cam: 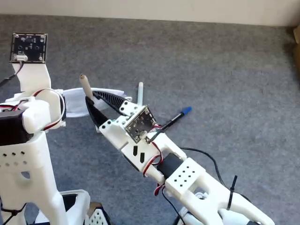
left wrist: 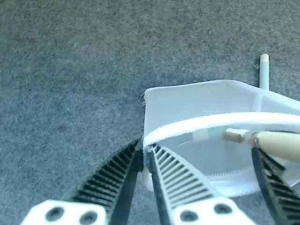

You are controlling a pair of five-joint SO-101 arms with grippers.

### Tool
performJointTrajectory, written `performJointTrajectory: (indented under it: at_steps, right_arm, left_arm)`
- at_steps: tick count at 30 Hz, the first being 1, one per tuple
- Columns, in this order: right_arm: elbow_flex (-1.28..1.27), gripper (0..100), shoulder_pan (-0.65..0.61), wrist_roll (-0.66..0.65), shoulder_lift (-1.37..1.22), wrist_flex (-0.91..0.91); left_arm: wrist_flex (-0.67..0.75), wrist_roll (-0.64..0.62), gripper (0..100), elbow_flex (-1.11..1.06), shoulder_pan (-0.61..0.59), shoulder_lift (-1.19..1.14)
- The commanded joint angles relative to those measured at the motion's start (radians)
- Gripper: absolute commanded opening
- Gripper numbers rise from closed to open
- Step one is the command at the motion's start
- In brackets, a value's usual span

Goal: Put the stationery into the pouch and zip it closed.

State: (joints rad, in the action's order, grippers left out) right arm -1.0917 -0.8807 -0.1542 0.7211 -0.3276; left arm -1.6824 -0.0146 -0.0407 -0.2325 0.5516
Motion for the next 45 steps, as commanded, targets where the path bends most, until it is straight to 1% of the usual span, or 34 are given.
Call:
performJointTrajectory:
  at_steps: [1, 4, 9, 12, 17, 22, 25, 27, 35, 45]
  right_arm:
    - [0.004, 7.1, -0.028, 0.012, 0.013, 0.076]
    - [0.004, 13.2, -0.024, 0.012, 0.015, 0.110]
    - [-0.004, 13.4, -0.039, 0.012, 0.030, 0.114]
    - [-0.035, 13.4, -0.045, 0.012, 0.091, 0.116]
    - [-0.085, 13.4, -0.045, 0.012, 0.213, 0.122]
    - [-0.084, 13.4, -0.045, 0.020, 0.239, 0.278]
    - [-0.084, 13.4, -0.044, 0.091, 0.240, 0.292]
    - [-0.085, 13.4, -0.042, 0.114, 0.240, 0.292]
    - [-0.022, 13.4, -0.041, 0.120, 0.240, 0.455]
    - [-0.004, 13.4, -0.042, 0.120, 0.246, 0.556]
  left_arm:
    - [0.015, -0.014, 1, -0.031, -0.002, -0.025]
    - [0.015, -0.014, 1, -0.033, -0.002, -0.025]
    - [0.015, -0.015, 1, -0.033, -0.002, -0.025]
    - [0.015, -0.044, 1, -0.033, -0.002, -0.025]
    - [0.031, -0.048, 1, -0.033, -0.002, -0.025]
    - [0.037, -0.048, 1, -0.035, -0.002, -0.025]
    - [0.037, -0.048, 1, -0.035, -0.002, -0.025]
    - [0.037, -0.048, 1, -0.035, -0.002, -0.025]
    - [0.058, -0.048, 1, -0.030, -0.008, -0.025]
    - [0.052, -0.048, 1, -0.035, -0.008, -0.025]
